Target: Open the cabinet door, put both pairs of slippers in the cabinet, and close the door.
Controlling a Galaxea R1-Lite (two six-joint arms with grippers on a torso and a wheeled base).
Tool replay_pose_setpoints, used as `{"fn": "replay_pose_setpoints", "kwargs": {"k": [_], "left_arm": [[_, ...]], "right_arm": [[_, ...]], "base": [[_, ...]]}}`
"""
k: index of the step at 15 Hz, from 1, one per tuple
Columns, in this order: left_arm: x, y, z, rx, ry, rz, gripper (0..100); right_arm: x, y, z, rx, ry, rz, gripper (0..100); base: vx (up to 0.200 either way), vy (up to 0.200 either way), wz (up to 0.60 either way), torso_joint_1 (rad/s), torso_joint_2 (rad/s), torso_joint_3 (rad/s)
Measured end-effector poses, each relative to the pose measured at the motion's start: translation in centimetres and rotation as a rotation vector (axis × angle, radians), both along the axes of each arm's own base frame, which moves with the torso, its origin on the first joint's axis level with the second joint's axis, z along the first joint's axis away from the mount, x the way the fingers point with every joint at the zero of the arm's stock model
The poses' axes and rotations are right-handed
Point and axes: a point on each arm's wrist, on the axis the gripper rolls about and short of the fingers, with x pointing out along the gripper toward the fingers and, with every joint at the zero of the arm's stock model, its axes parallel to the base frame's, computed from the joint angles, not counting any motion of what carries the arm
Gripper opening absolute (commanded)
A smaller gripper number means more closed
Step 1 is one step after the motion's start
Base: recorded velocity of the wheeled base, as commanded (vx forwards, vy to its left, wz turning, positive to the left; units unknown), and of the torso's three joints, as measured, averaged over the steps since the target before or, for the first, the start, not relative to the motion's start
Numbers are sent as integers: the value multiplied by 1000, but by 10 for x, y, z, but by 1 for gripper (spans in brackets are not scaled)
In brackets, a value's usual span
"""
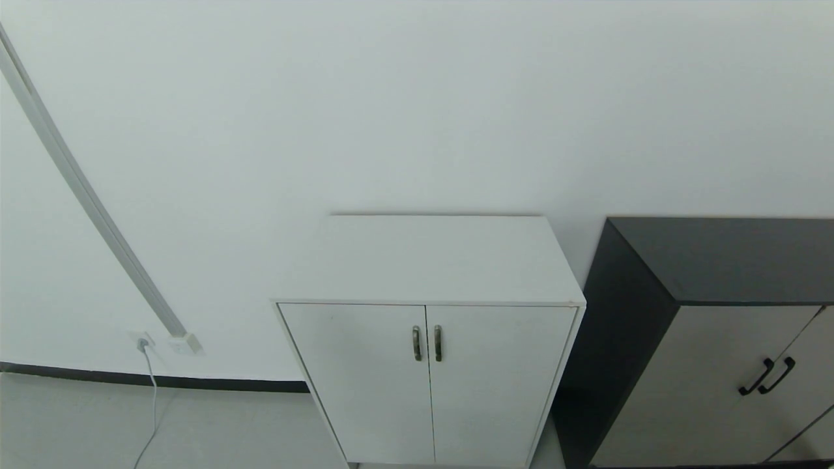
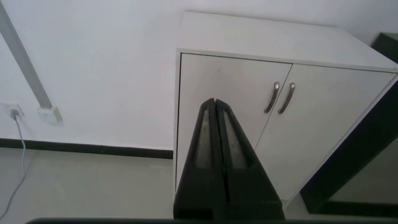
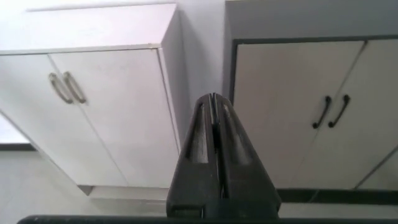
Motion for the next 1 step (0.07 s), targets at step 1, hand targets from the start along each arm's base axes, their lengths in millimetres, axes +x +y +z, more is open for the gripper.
{"fn": "replay_pose_setpoints", "kwargs": {"k": [1], "left_arm": [[0,0,0,0,0,0,0]], "right_arm": [[0,0,0,3,-2,-7,0]], "base": [[0,0,0,0,0,0]]}}
